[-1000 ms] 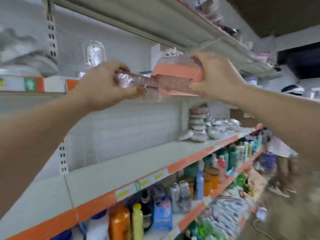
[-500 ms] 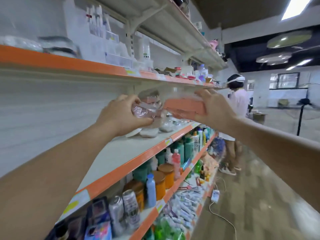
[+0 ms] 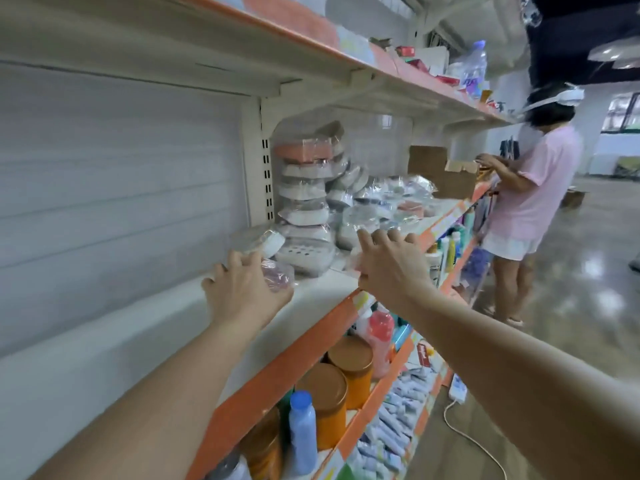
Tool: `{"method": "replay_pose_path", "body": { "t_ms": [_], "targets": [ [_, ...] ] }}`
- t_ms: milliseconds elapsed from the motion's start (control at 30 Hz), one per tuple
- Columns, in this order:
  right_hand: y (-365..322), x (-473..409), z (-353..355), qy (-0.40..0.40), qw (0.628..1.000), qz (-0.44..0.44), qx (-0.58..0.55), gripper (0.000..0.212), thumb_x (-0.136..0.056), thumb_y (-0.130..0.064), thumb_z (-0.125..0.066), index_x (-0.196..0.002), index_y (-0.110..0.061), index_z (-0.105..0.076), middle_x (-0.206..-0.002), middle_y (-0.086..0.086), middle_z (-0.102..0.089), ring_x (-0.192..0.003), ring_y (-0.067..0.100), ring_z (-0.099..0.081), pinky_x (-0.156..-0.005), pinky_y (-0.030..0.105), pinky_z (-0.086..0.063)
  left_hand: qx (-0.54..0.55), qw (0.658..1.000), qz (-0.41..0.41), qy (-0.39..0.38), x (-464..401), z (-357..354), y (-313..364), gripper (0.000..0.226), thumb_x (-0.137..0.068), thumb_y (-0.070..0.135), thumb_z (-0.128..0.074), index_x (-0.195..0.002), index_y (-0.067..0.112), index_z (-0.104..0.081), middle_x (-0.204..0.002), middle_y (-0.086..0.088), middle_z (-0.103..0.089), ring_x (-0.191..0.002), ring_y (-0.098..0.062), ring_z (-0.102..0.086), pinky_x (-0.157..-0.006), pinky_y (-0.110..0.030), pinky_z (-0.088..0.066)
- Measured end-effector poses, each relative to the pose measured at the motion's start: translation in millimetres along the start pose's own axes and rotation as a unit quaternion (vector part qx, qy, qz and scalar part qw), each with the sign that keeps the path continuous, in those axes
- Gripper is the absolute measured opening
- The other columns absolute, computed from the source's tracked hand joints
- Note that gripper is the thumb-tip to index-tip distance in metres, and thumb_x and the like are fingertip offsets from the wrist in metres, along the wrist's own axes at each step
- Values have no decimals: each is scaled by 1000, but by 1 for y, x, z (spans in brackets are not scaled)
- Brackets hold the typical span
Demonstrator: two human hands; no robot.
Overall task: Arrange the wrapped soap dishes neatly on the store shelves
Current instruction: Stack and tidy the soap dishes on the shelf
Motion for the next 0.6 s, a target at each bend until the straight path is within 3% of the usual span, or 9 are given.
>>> {"method": "replay_pose_path", "body": {
  "t_ms": [100, 200, 300, 367, 433, 500, 600],
  "targets": [
    [-14, -28, -32, -41, 999, 2, 30, 60, -91, -23, -50, -141, -6, -23, -126, 8, -51, -117, 28, -42, -90, 38, -34, 9, 999, 40, -16, -9, -34, 4, 69, -78, 61, -55, -133, 21, -38, -137, -10, -34, -119, -34, -36, -93, -40, -33],
    [-30, -53, -67, -101, 991, -4, -91, 67, -87, -49, -52, -135, -5, -34, -125, 10, -54, -120, 29, -43, -94, 43, -34, 33, 994, 68, -77, -13, -72, 20, 79, -82, 61, -50, -142, 17, -24, -144, -16, -21, -123, -38, -33, -100, -40, -31],
    [-34, -67, -78, -139, 969, 67, -193, 47, -90, -43, -48, -118, -6, -51, -122, 15, -58, -116, 31, -50, -91, 38, -37, 40, 989, 84, -112, -24, -86, 28, 79, -84, 55, -51, -146, 18, -18, -147, -16, -17, -126, -39, -30, -103, -39, -29],
    [-15, -70, -85, -130, 972, 82, -177, 46, -91, -39, -45, -126, -10, -46, -132, 14, -47, -127, 32, -37, -101, 48, -29, 30, 987, 93, -125, -33, -86, 27, 81, -84, 58, -50, -147, 20, -15, -148, -16, -16, -129, -40, -28, -105, -39, -28],
    [9, -71, -109, -151, 973, 37, -169, 60, -90, -52, -37, -137, -13, -38, -141, 14, -33, -135, 35, -20, -105, 61, -16, 13, 986, 103, -130, -38, -88, 28, 82, -85, 61, -46, -148, 19, -13, -149, -16, -14, -132, -39, -25, -106, -39, -28],
    [19, -73, -129, -174, 966, 6, -189, 69, -87, -60, -30, -139, -16, -38, -144, 17, -29, -135, 38, -15, -105, 62, -18, 6, 986, 117, -119, -39, -90, 31, 81, -86, 62, -42, -148, 19, -12, -150, -15, -13, -131, -37, -25, -105, -39, -29],
    [12, -89, -137, -165, 959, -24, -229, 68, -88, -56, -31, -139, -10, -35, -143, 18, -29, -134, 36, -14, -105, 61, -18, 13, 987, 143, -79, -38, -93, 34, 77, -88, 59, -43, -147, 19, -15, -150, -14, -13, -130, -37, -27, -103, -38, -31]
  ]
}}
Point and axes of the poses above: each hand's wrist, its own x-axis away from the middle knuckle, its own z-axis out of the back of the hand, y = z × x, the point moved 6 cm from there along -x, towards the middle knuckle
